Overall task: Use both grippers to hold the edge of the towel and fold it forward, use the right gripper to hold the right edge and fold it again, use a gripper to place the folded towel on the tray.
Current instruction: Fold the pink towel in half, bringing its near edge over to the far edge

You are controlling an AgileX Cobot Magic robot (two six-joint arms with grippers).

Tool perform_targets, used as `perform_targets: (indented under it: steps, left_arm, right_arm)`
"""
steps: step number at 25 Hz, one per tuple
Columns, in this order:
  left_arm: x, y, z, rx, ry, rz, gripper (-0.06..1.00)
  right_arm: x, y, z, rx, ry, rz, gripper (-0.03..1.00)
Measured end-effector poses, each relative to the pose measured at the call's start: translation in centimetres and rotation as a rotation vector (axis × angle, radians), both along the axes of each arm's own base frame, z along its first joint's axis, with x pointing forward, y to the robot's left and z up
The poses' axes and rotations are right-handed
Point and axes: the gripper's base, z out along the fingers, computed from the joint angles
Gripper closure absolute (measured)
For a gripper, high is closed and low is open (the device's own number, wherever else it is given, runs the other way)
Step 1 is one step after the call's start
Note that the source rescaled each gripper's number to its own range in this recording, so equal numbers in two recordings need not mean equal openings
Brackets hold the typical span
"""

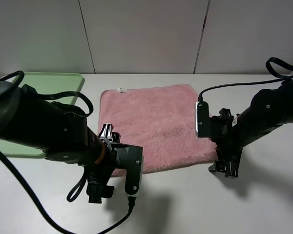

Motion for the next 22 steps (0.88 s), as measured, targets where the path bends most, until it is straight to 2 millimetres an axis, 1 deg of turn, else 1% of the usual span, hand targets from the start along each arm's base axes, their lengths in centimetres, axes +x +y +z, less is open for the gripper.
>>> perform_targets:
  steps: [4, 8, 11, 13, 16, 19, 22]
  left_arm:
    - [-0.01, 0.01, -0.04, 0.001, 0.002, 0.004, 0.13]
    - [-0.04, -0.01, -0.06, 0.001, 0.003, 0.003, 0.15]
    - [-0.04, -0.01, -0.06, 0.001, 0.003, 0.003, 0.15]
    - [-0.04, 0.0, -0.06, 0.002, 0.003, 0.003, 0.18]
    - [-0.07, 0.12, -0.22, 0.015, 0.008, 0.007, 0.29]
    - [-0.1, 0.31, -0.46, 0.039, 0.014, 0.012, 0.45]
    - [-0.14, 0.54, -0.59, 0.063, 0.018, 0.015, 0.62]
  right_arm:
    - [0.15, 0.03, -0.04, 0.004, -0.014, -0.004, 0.06]
    - [0.33, 0.07, -0.11, 0.008, -0.031, -0.008, 0.13]
    - [0.35, 0.08, -0.13, 0.009, -0.034, -0.008, 0.22]
    - [0.35, 0.07, -0.18, 0.008, -0.032, -0.008, 0.29]
    - [0.37, 0.08, -0.2, 0.008, -0.035, -0.007, 0.38]
    - [0.4, 0.08, -0.25, 0.007, -0.037, -0.005, 0.46]
    - [0.49, 0.09, -0.3, 0.006, -0.047, 0.001, 0.52]
